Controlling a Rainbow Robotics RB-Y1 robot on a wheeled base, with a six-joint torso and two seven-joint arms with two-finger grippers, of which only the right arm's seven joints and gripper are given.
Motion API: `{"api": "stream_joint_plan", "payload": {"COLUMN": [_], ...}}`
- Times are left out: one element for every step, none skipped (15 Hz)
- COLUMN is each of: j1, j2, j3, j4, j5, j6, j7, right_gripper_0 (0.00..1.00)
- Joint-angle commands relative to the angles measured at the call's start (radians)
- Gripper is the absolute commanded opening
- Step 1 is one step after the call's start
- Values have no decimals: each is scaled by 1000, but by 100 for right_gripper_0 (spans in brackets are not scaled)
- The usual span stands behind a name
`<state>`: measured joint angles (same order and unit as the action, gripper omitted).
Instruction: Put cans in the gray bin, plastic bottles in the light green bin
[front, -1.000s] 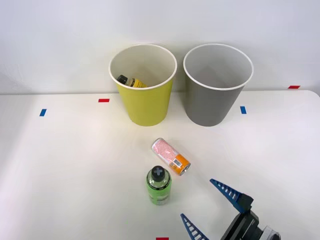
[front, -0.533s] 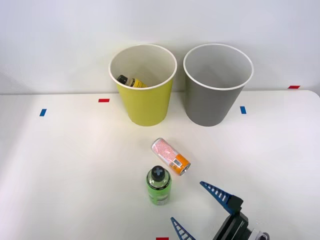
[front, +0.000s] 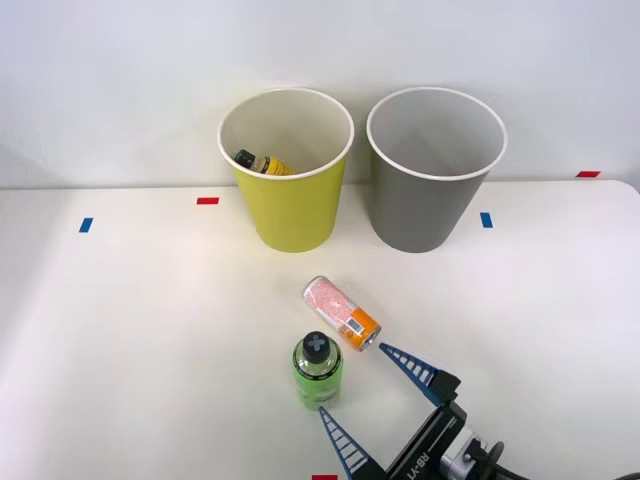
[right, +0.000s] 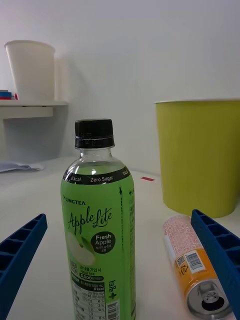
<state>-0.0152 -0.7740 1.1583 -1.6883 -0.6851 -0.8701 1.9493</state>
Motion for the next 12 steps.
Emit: {"api": "stream_joint_plan", "payload": {"j1": [-45, -58, -80, -94, -103, -114, -121, -129, -135, -140, -143, -144], "j2": [27, 45, 78, 101, 122, 137, 144, 147, 148, 153, 156, 157], "j3": [26, 28, 29, 31, 31, 31, 32, 31, 31, 31, 31, 31], "j4": [36, 65, 105, 127, 141, 145, 145, 145, 144, 145, 145, 145], "j5": [-36, -36, -39, -44, -50, -59, -65, -70, -74, -80, -85, -88], "j6": [10, 8, 5, 5, 6, 6, 6, 6, 6, 6, 6, 8], "j7": [11, 13, 13, 11, 13, 13, 14, 16, 16, 16, 17, 22], "right_gripper_0": [100, 100, 100, 100, 100, 100, 100, 100, 100, 100, 100, 100]}}
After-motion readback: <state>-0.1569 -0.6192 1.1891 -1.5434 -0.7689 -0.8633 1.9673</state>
